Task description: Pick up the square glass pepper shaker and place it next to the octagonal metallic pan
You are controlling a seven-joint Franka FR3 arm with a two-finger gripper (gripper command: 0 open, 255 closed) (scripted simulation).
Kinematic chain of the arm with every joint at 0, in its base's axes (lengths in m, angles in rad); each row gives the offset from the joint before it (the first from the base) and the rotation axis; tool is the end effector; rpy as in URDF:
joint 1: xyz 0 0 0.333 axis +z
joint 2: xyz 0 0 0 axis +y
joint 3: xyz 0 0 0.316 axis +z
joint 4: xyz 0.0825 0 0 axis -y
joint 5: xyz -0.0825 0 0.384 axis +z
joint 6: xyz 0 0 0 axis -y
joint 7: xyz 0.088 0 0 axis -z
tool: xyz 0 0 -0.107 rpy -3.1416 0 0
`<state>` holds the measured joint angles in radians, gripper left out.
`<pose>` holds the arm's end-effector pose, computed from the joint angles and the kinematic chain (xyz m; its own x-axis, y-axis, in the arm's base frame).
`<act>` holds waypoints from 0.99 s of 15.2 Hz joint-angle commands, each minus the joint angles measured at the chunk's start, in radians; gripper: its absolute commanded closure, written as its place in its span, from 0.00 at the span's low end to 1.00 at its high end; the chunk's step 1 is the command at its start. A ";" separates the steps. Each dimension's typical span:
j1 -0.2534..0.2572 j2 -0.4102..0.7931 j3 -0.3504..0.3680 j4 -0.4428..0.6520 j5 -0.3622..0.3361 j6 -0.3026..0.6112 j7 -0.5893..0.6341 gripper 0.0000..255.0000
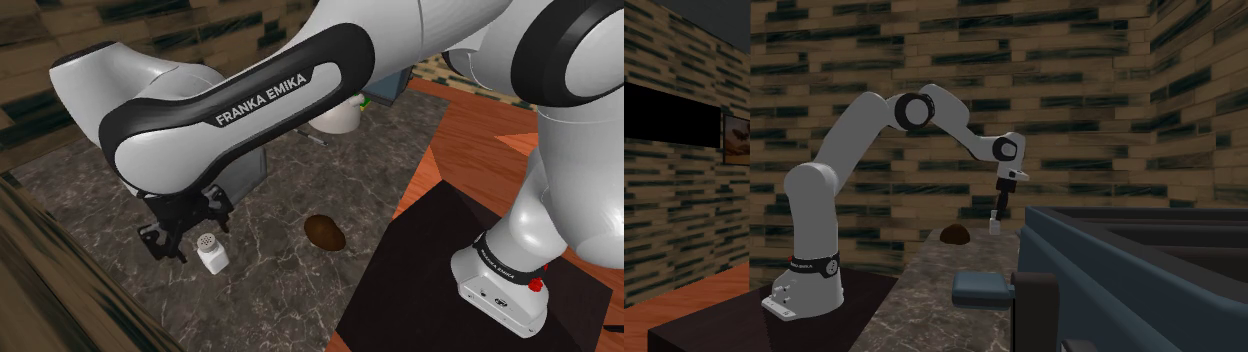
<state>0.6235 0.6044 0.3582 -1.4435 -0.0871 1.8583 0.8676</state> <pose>0.4253 0.5471 0.3411 0.9769 0.0964 -0.1907 0.1052 -0.9938 0.0369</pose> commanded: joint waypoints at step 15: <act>0.005 -0.004 0.002 0.123 0.004 -0.126 -0.004 0.00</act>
